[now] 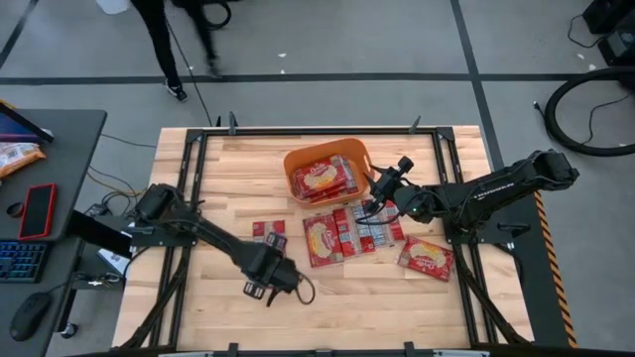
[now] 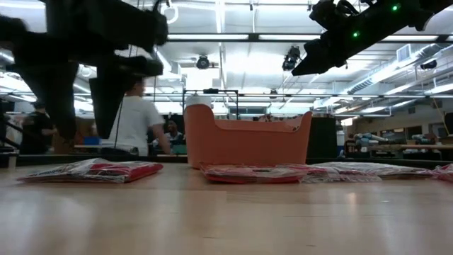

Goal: Sort popcorn bags into baskets
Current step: Put the red popcorn bag into the orange bin

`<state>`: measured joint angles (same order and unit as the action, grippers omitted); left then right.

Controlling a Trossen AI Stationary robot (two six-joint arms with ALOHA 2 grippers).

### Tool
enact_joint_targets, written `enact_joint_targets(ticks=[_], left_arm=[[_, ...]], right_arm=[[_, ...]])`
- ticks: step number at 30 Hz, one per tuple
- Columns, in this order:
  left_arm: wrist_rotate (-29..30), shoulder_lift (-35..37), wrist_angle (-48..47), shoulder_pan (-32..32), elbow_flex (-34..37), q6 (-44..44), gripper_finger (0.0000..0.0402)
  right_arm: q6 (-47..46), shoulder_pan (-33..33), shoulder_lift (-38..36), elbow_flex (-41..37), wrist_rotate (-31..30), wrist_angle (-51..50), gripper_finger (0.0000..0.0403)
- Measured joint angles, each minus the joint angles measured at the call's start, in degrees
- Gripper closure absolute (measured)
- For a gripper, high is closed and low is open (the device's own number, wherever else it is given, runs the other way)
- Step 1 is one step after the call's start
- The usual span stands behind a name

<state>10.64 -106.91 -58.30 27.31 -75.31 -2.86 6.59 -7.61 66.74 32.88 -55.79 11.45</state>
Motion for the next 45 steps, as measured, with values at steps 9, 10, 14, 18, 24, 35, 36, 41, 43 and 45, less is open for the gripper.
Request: enact_joint_targets(ticks=[9, 10, 14, 18, 24, 35, 36, 41, 43, 45], left_arm=[[-0.19, 0.0, 1.55, -1.14, 0.0, 20.46, 0.0225], [-0.4, 0.0, 2.18, -1.57, 0.0, 22.8, 0.0225], [-3.47, 0.0, 3.82, -3.2, 0.0, 33.0, 0.0225], [-8.19, 0.0, 4.3, -4.84, 0.0, 41.78, 0.0225], [-9.67, -0.01, 4.52, -6.11, 0.0, 46.22, 0.0225], [-11.37, -3.89, 4.81, -6.47, 0.09, 47.04, 0.0225], [-11.39, -3.96, 4.4, -6.45, 0.09, 47.09, 0.0226], [-11.34, -3.93, 3.79, -6.53, 0.09, 48.55, 0.0235], [-11.35, -3.99, 3.65, -6.53, 0.1, 48.56, 0.0245], [-11.34, -4.32, 3.71, -6.53, 0.62, 49.16, 0.0257]], right_arm=[[-0.43, -0.01, 0.0, 0.0, 0.0, 0.02, 0.0273], [-0.42, -0.01, 0.0, 0.0, 0.0, 0.02, 0.0273], [-0.22, -0.01, 0.0, 0.0, 0.0, 0.02, 0.0273], [-0.15, -0.01, 0.0, 0.0, 0.0, -0.01, 0.0273], [0.0, -0.01, 0.0, 0.0, 0.0, 0.02, 0.0273], [0.02, -0.01, 0.11, 0.0, 0.45, -0.15, 0.0273], [0.02, -0.01, 0.16, 0.0, 0.44, -0.02, 0.0273], [0.1, 0.65, 0.33, 0.0, 0.91, 0.05, 0.0273], [0.04, 1.0, 0.33, 0.0, 1.8, -0.02, 0.0273], [0.02, 1.22, 0.33, 0.0, 2.34, 0.04, 0.0273]])
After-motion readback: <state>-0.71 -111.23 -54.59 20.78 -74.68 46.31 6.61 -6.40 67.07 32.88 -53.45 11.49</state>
